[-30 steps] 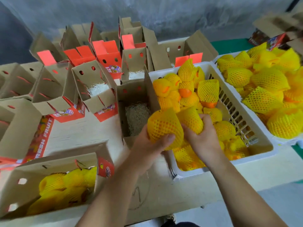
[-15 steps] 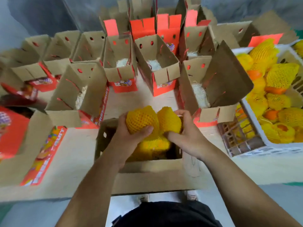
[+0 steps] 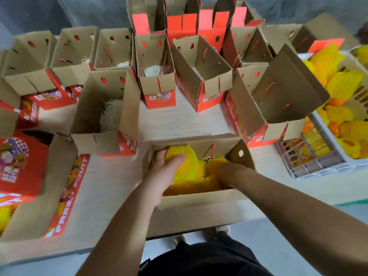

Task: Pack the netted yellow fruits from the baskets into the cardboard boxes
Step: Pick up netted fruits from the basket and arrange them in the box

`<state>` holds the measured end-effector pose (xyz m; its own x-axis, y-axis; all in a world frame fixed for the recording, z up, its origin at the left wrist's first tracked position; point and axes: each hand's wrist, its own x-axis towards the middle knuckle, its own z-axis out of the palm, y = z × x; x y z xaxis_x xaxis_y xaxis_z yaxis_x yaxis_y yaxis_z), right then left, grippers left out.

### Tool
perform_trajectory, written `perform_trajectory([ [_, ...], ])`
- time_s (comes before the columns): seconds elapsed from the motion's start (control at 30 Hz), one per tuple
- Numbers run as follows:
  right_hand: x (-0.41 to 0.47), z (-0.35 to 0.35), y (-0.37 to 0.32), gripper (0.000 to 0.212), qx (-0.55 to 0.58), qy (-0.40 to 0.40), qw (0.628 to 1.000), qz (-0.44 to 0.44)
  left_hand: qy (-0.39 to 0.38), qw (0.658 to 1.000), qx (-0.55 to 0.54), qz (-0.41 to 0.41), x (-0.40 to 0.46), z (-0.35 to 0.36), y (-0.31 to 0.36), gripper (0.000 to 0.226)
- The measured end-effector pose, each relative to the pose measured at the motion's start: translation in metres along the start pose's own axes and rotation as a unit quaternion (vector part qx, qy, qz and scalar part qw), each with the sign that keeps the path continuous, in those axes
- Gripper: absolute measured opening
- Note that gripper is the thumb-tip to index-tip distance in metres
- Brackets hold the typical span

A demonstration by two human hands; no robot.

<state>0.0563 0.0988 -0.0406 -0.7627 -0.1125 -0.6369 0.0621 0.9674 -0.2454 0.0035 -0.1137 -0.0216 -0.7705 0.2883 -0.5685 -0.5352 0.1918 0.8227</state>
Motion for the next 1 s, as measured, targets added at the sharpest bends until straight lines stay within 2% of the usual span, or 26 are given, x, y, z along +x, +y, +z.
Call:
perform_trajectory([
  [0.03, -0.003, -0.003, -0.003, 0.022, 0.025, -0.001, 1.000, 0.000, -0.002, 1.000, 0.011, -0.008, 0.002, -0.001, -0.002, 0.073],
  [0.1, -0.007, -0.013, -0.009, 0.021, 0.057, -0.002, 0.996, 0.069, 0.000, 0.999, 0.042, -0.019, 0.007, 0.000, -0.004, 0.079],
  [0.13, -0.009, -0.018, -0.010, 0.022, 0.081, -0.020, 0.993, 0.081, -0.001, 0.998, 0.058, -0.017, 0.009, 0.001, -0.005, 0.077],
  [0.2, -0.013, -0.023, -0.016, 0.022, 0.214, 0.035, 0.973, 0.075, -0.011, 0.997, 0.074, -0.004, 0.011, 0.002, -0.007, 0.069],
  [0.23, -0.018, -0.023, -0.025, 0.023, 0.329, 0.086, 0.939, 0.044, -0.020, 0.997, 0.073, -0.001, 0.011, 0.002, -0.007, 0.065],
  [0.27, -0.021, -0.021, -0.037, 0.026, 0.457, 0.122, 0.881, 0.016, -0.025, 0.997, 0.067, -0.001, 0.012, 0.004, -0.007, 0.061],
  [0.3, -0.023, -0.018, -0.047, 0.028, 0.543, 0.149, 0.827, 0.004, -0.031, 0.998, 0.059, 0.001, 0.012, 0.005, -0.007, 0.057],
  [0.33, -0.022, -0.014, -0.055, 0.028, 0.575, 0.169, 0.800, -0.006, -0.034, 0.998, 0.049, 0.002, 0.011, 0.007, -0.004, 0.054],
  [0.43, -0.016, -0.009, -0.072, 0.038, 0.546, 0.215, 0.810, -0.013, -0.082, 0.996, -0.027, -0.039, 0.010, 0.001, 0.013, 0.069],
  [0.5, -0.013, -0.014, -0.074, 0.043, 0.558, 0.221, 0.800, -0.005, -0.123, 0.991, -0.049, -0.029, 0.010, -0.010, 0.025, 0.079],
  [0.53, -0.013, -0.017, -0.075, 0.045, 0.546, 0.244, 0.801, -0.004, -0.115, 0.993, -0.032, 0.009, 0.011, -0.016, 0.029, 0.079],
  [0.6, -0.011, -0.020, -0.076, 0.050, 0.420, 0.315, 0.851, -0.018, -0.029, 0.986, 0.029, 0.159, 0.016, -0.029, 0.030, 0.068],
  [0.67, -0.004, -0.016, -0.074, 0.060, 0.192, 0.329, 0.923, -0.058, 0.079, 0.940, 0.118, 0.311, 0.025, -0.043, 0.022, 0.046],
  [0.7, 0.003, -0.011, -0.075, 0.065, 0.091, 0.312, 0.943, -0.072, 0.114, 0.918, 0.157, 0.346, 0.030, -0.047, 0.015, 0.041],
  [0.77, 0.017, -0.002, -0.085, 0.068, 0.009, 0.248, 0.966, -0.071, 0.156, 0.905, 0.187, 0.349, 0.037, -0.046, -0.003, 0.033],
  [0.83, 0.036, -0.001, -0.098, 0.058, -0.028, 0.213, 0.975, -0.057, 0.173, 0.916, 0.168, 0.322, 0.041, -0.041, -0.019, 0.026],
  [0.93, 0.052, -0.012, -0.105, 0.046, -0.089, 0.209, 0.972, -0.065, 0.188, 0.921, 0.176, 0.293, 0.048, -0.038, -0.021, 0.025],
  [1.0, 0.053, -0.017, -0.100, 0.049, -0.055, 0.207, 0.973, -0.081, 0.185, 0.906, 0.240, 0.297, 0.051, -0.038, -0.015, 0.028],
])
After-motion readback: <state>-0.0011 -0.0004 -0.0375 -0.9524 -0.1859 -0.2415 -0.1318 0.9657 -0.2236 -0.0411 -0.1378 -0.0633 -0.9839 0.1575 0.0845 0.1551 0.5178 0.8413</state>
